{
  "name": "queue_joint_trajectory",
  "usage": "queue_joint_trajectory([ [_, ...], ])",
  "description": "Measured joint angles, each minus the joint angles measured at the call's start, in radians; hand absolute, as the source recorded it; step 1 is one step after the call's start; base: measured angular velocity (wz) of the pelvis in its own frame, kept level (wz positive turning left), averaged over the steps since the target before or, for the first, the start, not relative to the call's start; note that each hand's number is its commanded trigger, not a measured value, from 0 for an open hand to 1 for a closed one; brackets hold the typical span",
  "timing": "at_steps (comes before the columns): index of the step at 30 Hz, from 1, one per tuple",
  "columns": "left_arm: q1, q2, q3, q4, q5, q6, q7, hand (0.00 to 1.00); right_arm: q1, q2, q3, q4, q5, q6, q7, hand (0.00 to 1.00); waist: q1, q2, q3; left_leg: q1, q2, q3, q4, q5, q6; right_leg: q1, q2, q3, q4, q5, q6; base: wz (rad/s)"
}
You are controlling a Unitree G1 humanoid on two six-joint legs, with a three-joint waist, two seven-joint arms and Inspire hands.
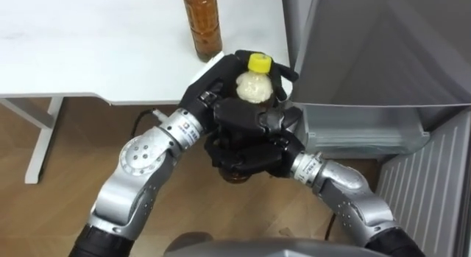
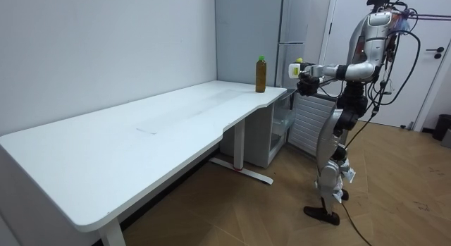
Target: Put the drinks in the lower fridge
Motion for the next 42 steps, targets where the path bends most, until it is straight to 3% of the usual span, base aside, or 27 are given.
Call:
queue_joint_trajectory([
  [3, 0.0, 0.0, 0.016, -0.035, 0.032, -0.005, -0.003, 0.0, 0.012, -0.008, 0.0, 0.0, -0.008, 0.01, -0.001, 1.0, 0.002, 0.002, 0.0014, 0.0, 0.0, 0.0, 0.0, 0.0, 0.0, 0.0, 0.0, 0.0, 0.0, 0.0, 0.0, 0.0],
  [5, -0.001, -0.009, 0.031, -0.089, 0.035, -0.055, -0.006, 0.0, 0.036, -0.028, 0.0, 0.005, -0.038, 0.052, -0.014, 1.0, 0.006, 0.002, 0.0016, 0.002, -0.001, 0.0, -0.002, 0.0, 0.0, 0.0, 0.0, 0.0, 0.0, 0.0, 0.0, 0.0],
  [7, -0.004, -0.011, 0.032, -0.116, 0.059, -0.099, -0.008, 0.0, 0.048, -0.04, -0.001, 0.005, -0.108, 0.069, -0.022, 1.0, 0.004, 0.003, 0.002, 0.006, -0.001, 0.0, -0.003, 0.0, 0.0, 0.003, 0.0, -0.001, -0.001, 0.0, 0.0, 0.0],
  [9, -0.006, -0.011, 0.033, -0.132, 0.126, -0.114, -0.013, 0.0, 0.054, -0.046, -0.013, 0.005, -0.207, 0.078, -0.026, 1.0, 0.004, 0.002, 0.0023, 0.016, -0.001, 0.001, -0.012, 0.0, 0.0, 0.006, 0.0, 0.0, 0.0, 0.0, 0.0, -0.03],
  [12, -0.003, 0.01, 0.032, -0.133, 0.289, -0.115, -0.016, 0.0, 0.053, -0.076, -0.039, -0.009, -0.35, 0.087, -0.031, 1.0, 0.006, 0.004, 0.0043, 0.022, -0.001, 0.004, -0.022, 0.0, 0.0, 0.013, 0.0, 0.005, 0.0, -0.001, 0.001, -0.03],
  [14, -0.001, 0.045, 0.032, -0.132, 0.44, -0.115, -0.016, 0.0, 0.054, -0.12, -0.072, -0.055, -0.464, 0.088, -0.013, 1.0, 0.003, 0.004, 0.0087, 0.025, -0.002, 0.003, -0.024, 0.001, -0.001, 0.011, 0.0, 0.006, 0.0, -0.001, 0.001, 0.0],
  [17, 0.004, 0.102, 0.036, -0.131, 0.54, -0.118, -0.016, 0.0, 0.054, -0.17, -0.112, -0.132, -0.555, 0.088, 0.004, 1.0, 0.002, 0.001, 0.0107, 0.032, -0.002, 0.003, -0.029, 0.003, -0.001, 0.016, -0.001, 0.005, -0.001, -0.001, 0.001, 0.0],
  [19, 0.005, 0.124, 0.034, -0.131, 0.561, -0.123, -0.014, 0.0, 0.054, -0.188, -0.134, -0.158, -0.587, 0.088, 0.005, 1.0, 0.002, -0.004, 0.0129, 0.038, -0.002, 0.004, -0.032, 0.003, -0.001, 0.02, -0.001, 0.006, -0.001, -0.001, 0.002, 0.0],
  [25, 0.005, 0.127, 0.03, -0.131, 0.565, -0.138, 0.013, 0.0, 0.061, -0.198, -0.147, -0.182, -0.64, 0.088, 0.012, 1.0, 0.003, -0.025, 0.0089, 0.035, -0.003, 0.006, -0.027, 0.003, -0.001, 0.017, -0.002, 0.007, -0.001, -0.001, 0.002, 0.0],
  [30, 0.005, 0.126, 0.043, -0.132, 0.565, -0.155, 0.065, 0.0, 0.087, -0.203, -0.178, -0.235, -0.64, 0.088, 0.016, 1.0, 0.0, -0.015, 0.0025, 0.032, -0.003, 0.004, -0.023, 0.003, -0.001, 0.016, -0.002, 0.004, 0.001, -0.001, 0.002, 0.0],
  [33, 0.005, 0.122, 0.057, -0.134, 0.565, -0.19, 0.11, 0.0, 0.092, -0.201, -0.194, -0.24, -0.64, 0.086, 0.002, 1.0, 0.002, -0.002, -0.0056, 0.038, -0.003, 0.004, -0.024, 0.003, -0.001, 0.019, -0.003, 0.005, 0.0, -0.001, 0.002, 0.0],
  [36, 0.006, 0.117, 0.131, -0.163, 0.566, -0.222, 0.148, 0.0, 0.129, -0.2, -0.232, -0.24, -0.643, 0.072, -0.006, 1.0, 0.024, 0.009, -0.0093, 0.045, -0.003, 0.004, -0.029, 0.004, -0.001, 0.021, -0.002, 0.008, 0.0, -0.001, 0.002, -0.04],
  [40, 0.016, 0.114, 0.299, -0.216, 0.565, -0.301, 0.27, 0.0, 0.219, -0.195, -0.284, -0.236, -0.694, 0.064, -0.015, 1.0, 0.054, 0.013, -0.0037, 0.085, -0.003, 0.006, -0.048, 0.005, -0.002, 0.056, -0.001, 0.01, -0.01, -0.002, 0.003, -0.02],
  [42, 0.022, 0.101, 0.382, -0.237, 0.58, -0.319, 0.32, 0.0, 0.253, -0.181, -0.318, -0.235, -0.729, 0.063, -0.015, 1.0, 0.061, 0.011, -0.0032, 0.086, -0.004, 0.005, -0.05, 0.005, -0.003, 0.061, -0.001, 0.007, -0.02, -0.002, 0.003, 0.0],
])
